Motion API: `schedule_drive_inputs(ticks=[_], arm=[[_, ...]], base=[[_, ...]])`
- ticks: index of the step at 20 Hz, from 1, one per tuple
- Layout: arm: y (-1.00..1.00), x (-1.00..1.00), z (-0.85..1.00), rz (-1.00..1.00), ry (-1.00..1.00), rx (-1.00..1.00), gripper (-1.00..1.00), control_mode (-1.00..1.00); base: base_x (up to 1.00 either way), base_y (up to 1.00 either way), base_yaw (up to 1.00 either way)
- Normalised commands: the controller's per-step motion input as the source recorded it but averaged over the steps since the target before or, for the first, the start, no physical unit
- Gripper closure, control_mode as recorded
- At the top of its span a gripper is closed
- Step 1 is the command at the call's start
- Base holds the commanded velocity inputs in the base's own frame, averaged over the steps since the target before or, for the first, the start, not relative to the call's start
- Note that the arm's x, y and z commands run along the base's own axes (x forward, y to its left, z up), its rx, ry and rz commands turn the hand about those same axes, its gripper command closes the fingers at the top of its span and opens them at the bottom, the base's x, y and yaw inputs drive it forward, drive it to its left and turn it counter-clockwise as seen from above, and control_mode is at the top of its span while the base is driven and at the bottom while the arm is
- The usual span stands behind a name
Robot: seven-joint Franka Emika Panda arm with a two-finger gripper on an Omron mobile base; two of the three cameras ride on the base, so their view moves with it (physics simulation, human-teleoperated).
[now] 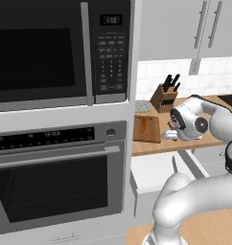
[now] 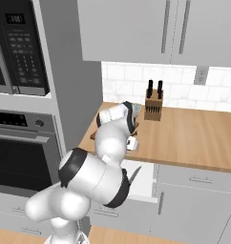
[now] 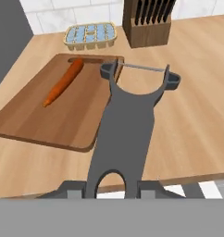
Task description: Place the appropriate cutting tool for cutting the carrot skin on the cutting board.
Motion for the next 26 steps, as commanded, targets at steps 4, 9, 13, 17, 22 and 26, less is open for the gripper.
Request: schedule_drive_inputs(ticks=[4,9,13,17,22,26], arm=[[-0.01,0.46,-0.09,0.01,0.00,0.03,1.00,-1.00],[0.11,1.00,-0.16,0.08,0.07,0.10,1.00,-1.00],[0.34,1.00,-0.10,0.15,0.02,0.08,1.00,-1.00],[0.15,0.57,-0.03,0.08,0.00,0.04,1.00,-1.00],[-0.38,0.97,0.00,0.13,0.13,0.16,1.00,-1.00],[-0.40,1.00,0.00,0.18,0.08,0.19,-1.00,-1.00]], base=[[0.00,0.00,0.00],[0.00,0.00,0.00],[0.00,0.00,0.00],[0.00,0.00,0.00],[0.00,0.00,0.00],[0.00,0.00,0.00]])
